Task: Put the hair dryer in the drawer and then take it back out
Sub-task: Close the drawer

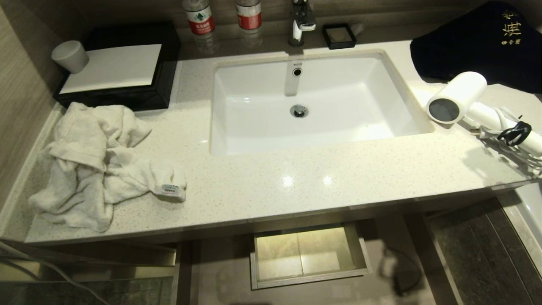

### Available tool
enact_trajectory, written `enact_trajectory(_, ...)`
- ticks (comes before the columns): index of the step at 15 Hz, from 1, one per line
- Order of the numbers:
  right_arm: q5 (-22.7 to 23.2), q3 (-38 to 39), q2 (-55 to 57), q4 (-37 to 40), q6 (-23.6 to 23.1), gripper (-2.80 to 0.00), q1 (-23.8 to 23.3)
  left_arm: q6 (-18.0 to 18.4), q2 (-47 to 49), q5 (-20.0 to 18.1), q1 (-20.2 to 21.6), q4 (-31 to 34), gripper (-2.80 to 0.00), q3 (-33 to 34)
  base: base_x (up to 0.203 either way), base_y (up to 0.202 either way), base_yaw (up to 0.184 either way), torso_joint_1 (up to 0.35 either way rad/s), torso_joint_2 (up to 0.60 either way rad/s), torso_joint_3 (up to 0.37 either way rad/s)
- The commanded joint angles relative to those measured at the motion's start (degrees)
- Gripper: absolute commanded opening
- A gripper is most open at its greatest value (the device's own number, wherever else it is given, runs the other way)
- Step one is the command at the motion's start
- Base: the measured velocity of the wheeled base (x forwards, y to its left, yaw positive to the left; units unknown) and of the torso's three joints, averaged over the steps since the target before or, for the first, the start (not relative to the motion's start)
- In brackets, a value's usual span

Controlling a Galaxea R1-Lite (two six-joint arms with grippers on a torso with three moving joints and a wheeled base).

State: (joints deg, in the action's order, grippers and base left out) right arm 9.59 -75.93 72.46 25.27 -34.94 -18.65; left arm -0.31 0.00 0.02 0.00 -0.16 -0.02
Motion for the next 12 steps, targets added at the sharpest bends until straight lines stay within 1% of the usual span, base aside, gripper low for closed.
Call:
enact_trajectory(1, 0.07, 1.13, -0.83, -0.04, 1.8, -2.8, 1.5, -0.04, 0.09, 0.06, 0.0, -0.02, -2.8, 0.02, 0.0, 0.0, 0.0, 0.0, 0.0, 0.0)
enact_trajectory(3, -0.09, 1.76, -0.91, 0.11, 6.43, -2.8, 2.95, -0.04, 0.08, 0.06, 0.0, -0.02, -2.8, 0.01, 0.0, 0.0, 0.0, 0.0, 0.0, 0.0)
enact_trajectory(4, -0.4, 1.92, -0.92, -0.03, 7.91, -2.8, 3.44, -0.04, 0.05, 0.06, 0.0, -0.02, -2.8, 0.02, 0.0, 0.0, 0.0, 0.0, 0.0, 0.0)
enact_trajectory(5, -1.69, 1.93, -0.83, 0.06, 8.49, -2.8, 3.66, -0.04, 0.01, 0.06, 0.0, -0.02, -2.8, 0.02, 0.0, 0.0, 0.0, 0.0, 0.0, 0.0)
enact_trajectory(7, -7.31, 1.88, -0.78, 0.03, 9.68, -2.8, 5.03, -0.04, 0.06, 0.0, 0.0, -0.02, -2.8, 0.02, 0.0, 0.0, 0.0, 0.0, 0.0, 0.0)
enact_trajectory(9, -14.41, 1.99, -0.65, -0.05, 13.88, -2.8, 8.97, -0.04, 0.06, 0.01, 0.0, -0.02, -2.8, 0.02, 0.0, 0.0, 0.0, 0.0, 0.0, 0.0)
enact_trajectory(10, -16.34, 2.58, -0.82, 0.01, 16.54, -2.8, 9.97, -0.04, 0.09, 0.06, 0.0, -0.02, -2.8, 0.02, 0.0, 0.0, 0.0, 0.0, 0.0, 0.0)
enact_trajectory(12, -16.2, 3.02, -1.28, 0.43, 16.92, -2.8, 10.12, -0.04, 0.01, -0.02, 0.0, -0.02, -2.8, 0.02, 0.0, 0.0, 0.0, -0.085, 0.09, -0.042)
